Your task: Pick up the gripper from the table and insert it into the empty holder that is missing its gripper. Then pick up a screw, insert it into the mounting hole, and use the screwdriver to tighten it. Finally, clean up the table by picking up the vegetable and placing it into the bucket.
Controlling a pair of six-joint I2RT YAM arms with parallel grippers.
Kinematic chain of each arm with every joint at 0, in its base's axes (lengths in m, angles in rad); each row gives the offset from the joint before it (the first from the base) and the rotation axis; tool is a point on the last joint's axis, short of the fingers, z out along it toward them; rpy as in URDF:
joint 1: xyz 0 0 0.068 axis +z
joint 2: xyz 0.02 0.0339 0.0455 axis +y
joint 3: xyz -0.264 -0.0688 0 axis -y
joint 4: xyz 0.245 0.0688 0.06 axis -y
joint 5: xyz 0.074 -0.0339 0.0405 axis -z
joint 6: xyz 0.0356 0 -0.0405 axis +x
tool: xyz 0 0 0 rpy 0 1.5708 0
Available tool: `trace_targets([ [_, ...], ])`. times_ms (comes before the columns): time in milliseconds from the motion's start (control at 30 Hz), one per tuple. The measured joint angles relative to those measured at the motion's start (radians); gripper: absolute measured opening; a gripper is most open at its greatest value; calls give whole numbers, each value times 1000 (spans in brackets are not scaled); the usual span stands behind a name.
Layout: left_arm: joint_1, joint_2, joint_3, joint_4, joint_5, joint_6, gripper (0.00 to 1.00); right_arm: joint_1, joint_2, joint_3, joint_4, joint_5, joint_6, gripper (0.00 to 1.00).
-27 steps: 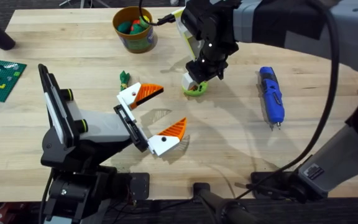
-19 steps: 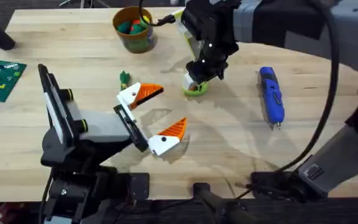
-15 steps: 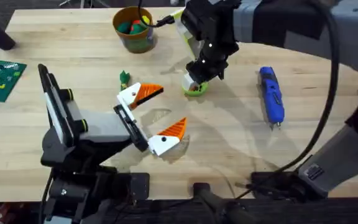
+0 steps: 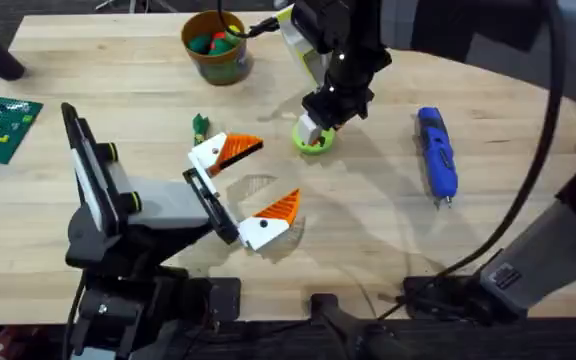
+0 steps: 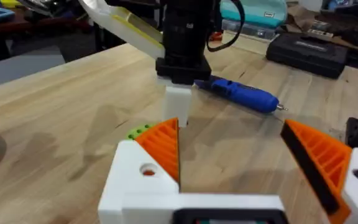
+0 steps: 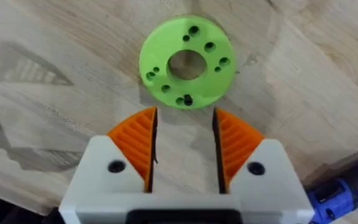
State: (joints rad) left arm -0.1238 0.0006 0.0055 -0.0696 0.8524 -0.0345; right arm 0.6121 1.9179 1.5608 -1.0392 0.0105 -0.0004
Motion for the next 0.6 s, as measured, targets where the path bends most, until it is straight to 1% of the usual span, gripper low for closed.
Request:
trace_targets([
  [467, 0, 0, 0, 0, 0, 0, 984, 0, 1, 0, 2, 0, 0, 493],
  [600, 0, 0, 0, 0, 0, 0, 984, 0, 20, 2, 8, 0, 0, 493],
])
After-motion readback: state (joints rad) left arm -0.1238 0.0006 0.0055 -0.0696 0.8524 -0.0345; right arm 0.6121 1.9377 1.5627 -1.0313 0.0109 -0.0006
